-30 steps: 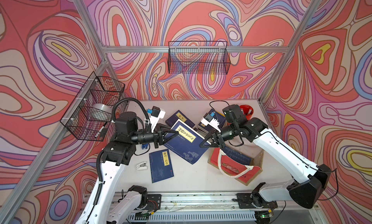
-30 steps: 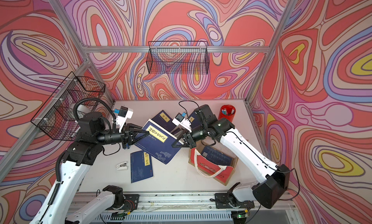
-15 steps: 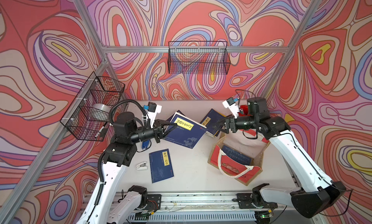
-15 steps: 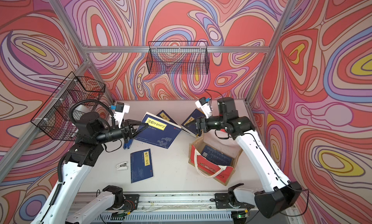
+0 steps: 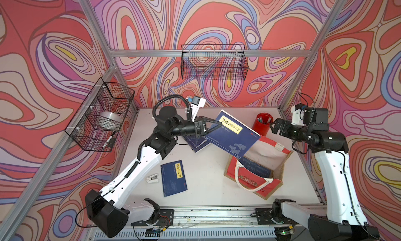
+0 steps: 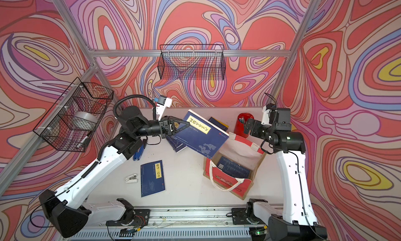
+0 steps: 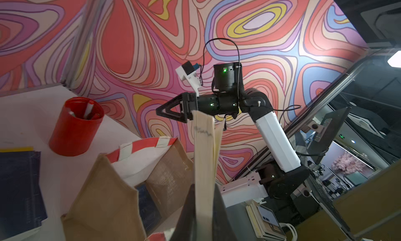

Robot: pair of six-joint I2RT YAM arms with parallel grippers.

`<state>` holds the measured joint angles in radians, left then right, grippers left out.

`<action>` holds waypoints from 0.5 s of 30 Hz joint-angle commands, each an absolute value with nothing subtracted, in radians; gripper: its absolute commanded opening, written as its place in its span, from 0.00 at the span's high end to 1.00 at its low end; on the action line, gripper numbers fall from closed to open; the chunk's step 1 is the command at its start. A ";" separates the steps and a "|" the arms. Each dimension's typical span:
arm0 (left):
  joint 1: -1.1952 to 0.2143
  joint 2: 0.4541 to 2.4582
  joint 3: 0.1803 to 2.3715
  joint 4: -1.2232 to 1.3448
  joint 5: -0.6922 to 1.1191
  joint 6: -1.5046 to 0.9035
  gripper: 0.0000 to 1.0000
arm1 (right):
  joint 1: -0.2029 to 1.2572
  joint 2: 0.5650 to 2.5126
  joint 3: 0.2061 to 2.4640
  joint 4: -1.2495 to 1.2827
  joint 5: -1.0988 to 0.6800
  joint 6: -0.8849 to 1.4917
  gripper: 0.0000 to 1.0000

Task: Put the books into the canvas bag
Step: Place the book in the canvas bag.

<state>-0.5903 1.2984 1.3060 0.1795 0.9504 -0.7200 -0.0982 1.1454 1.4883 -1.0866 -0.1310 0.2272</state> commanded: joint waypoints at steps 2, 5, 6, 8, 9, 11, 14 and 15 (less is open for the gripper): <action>-0.707 1.401 1.409 0.143 0.847 -0.703 1.00 | -0.110 1.093 1.496 -1.171 0.010 0.238 0.02; -0.787 1.502 1.470 0.113 0.793 -0.709 1.00 | -0.112 1.063 1.489 -1.181 0.039 0.241 0.02; -0.810 1.536 1.488 0.098 0.764 -0.708 1.00 | -0.112 1.057 1.493 -1.186 0.045 0.242 0.02; -0.846 1.586 1.517 0.064 0.708 -0.698 1.00 | -0.112 1.048 1.505 -1.200 0.059 0.242 0.02; -0.866 1.608 1.529 0.049 0.667 -0.693 1.00 | -0.112 1.042 1.514 -1.208 0.077 0.244 0.02; -0.900 1.644 1.552 0.031 0.621 -0.676 1.00 | -0.112 1.033 1.529 -1.221 0.095 0.241 0.02; -0.954 1.709 1.623 -0.047 0.558 -0.642 1.00 | -0.112 1.028 1.554 -1.244 0.113 0.235 0.02; -0.972 1.732 1.650 -0.079 0.532 -0.632 1.00 | -0.112 1.025 1.561 -1.250 0.116 0.234 0.02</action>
<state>-0.9318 1.7203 1.5600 -0.0246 0.6304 -0.6762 -0.1062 1.0412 1.5276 -1.2140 0.0715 0.2310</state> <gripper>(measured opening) 0.102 0.985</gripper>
